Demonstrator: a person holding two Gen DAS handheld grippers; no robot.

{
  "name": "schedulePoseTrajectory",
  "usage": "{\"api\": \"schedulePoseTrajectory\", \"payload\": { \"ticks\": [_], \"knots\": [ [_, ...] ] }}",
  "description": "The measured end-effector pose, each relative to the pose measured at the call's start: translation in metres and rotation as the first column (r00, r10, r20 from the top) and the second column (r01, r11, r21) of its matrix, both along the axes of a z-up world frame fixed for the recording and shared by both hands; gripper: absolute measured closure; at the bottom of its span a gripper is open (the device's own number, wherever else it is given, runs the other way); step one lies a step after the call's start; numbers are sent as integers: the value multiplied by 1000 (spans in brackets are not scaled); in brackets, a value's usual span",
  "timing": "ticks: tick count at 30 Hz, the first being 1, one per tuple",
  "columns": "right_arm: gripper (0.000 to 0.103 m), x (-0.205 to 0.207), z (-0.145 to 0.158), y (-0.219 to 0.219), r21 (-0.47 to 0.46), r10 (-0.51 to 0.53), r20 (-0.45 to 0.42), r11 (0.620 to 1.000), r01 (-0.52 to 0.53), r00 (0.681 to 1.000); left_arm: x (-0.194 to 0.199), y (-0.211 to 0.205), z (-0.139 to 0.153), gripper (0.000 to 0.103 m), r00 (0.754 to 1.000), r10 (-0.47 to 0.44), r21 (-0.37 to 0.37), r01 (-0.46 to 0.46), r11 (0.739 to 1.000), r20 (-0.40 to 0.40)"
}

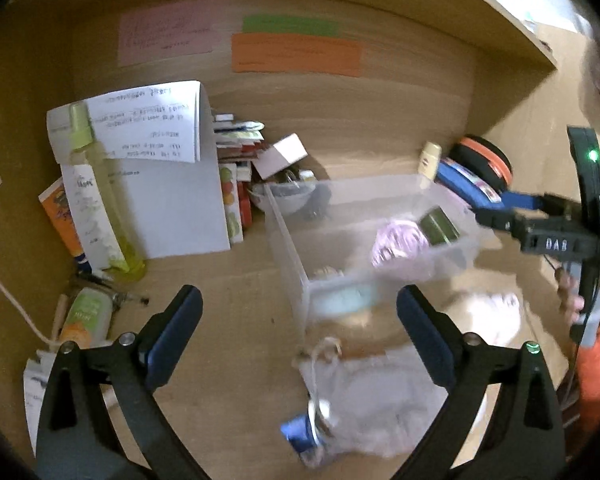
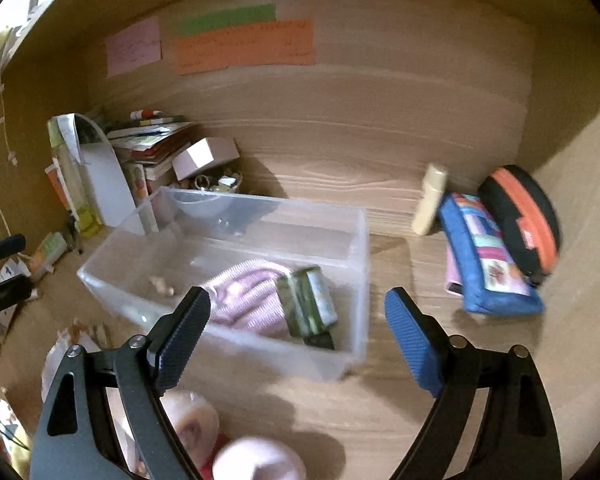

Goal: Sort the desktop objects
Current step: 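Move both tools back toward the white pouch and pink container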

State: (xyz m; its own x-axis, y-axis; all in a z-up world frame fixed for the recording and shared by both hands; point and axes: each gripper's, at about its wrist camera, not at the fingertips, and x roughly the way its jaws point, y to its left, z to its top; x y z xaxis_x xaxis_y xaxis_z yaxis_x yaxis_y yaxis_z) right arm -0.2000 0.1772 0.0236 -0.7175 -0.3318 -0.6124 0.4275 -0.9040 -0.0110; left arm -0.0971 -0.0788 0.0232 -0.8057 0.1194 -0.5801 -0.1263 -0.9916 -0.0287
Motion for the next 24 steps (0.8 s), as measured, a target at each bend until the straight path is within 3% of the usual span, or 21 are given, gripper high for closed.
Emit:
{"api": "schedulePoseTrajectory", "payload": {
  "ticks": [7,13,24],
  "knots": [
    [15,36,-10,22,38,-41,-9,998,41,999,40,8,-22,4,999,-43,-84,46,995,33],
    [15,58,-31,39,72,-55,36,996,52,998,69,18,-42,4,995,-83,-185,93,978,60],
    [15,75,-61,53,99,-70,121,993,58,990,52,55,-84,4,976,-132,-302,180,936,174]
  ]
}}
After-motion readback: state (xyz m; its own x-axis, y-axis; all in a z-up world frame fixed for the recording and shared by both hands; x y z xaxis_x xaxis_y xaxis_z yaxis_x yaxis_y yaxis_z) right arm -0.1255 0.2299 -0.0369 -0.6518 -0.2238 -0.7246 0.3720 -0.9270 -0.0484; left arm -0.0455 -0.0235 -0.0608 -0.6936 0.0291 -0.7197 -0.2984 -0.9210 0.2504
